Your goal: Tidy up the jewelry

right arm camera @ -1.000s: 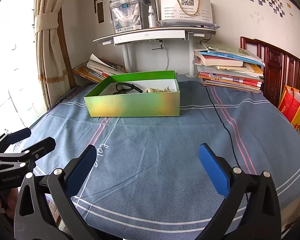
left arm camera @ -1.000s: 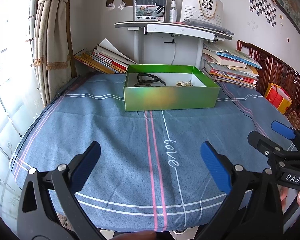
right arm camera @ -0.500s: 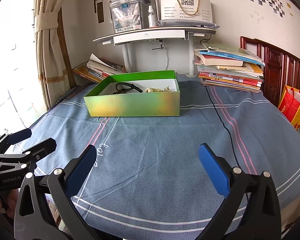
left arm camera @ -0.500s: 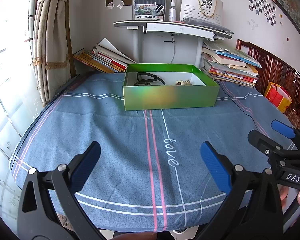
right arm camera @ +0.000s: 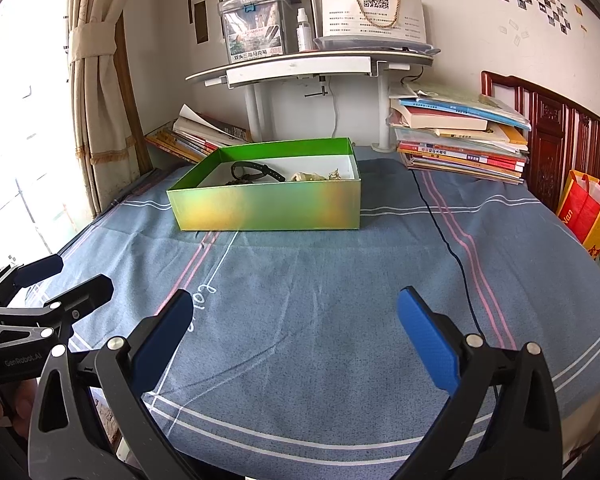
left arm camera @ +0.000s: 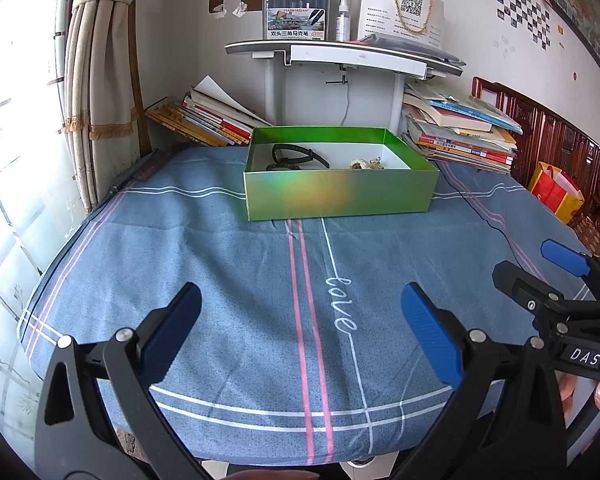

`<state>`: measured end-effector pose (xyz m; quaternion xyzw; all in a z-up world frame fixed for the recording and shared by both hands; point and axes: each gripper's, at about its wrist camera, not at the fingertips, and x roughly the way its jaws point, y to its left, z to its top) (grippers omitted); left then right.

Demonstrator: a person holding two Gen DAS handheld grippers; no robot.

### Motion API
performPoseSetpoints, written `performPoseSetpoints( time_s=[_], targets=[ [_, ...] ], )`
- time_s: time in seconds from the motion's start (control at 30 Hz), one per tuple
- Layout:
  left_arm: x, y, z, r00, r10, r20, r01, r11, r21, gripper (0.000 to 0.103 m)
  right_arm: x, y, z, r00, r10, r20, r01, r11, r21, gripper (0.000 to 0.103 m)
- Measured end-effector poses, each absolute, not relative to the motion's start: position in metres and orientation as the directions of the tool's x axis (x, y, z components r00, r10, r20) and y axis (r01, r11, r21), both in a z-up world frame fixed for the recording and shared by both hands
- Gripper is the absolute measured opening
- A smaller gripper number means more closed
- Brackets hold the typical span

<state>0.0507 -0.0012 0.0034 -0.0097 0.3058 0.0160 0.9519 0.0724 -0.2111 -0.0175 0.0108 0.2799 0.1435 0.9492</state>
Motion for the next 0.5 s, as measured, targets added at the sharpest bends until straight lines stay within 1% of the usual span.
performPoseSetpoints(
  time_s=[0.5],
  targets=[
    [0.0563, 0.0022, -0.0008, 0.799, 0.015, -0.601, -0.044, 0.998, -0.034, 0.099, 0.0755, -0.212, -0.0191, 0.8, 0.278, -0.532, -0.265, 0.959, 0.102, 0.1]
  ],
)
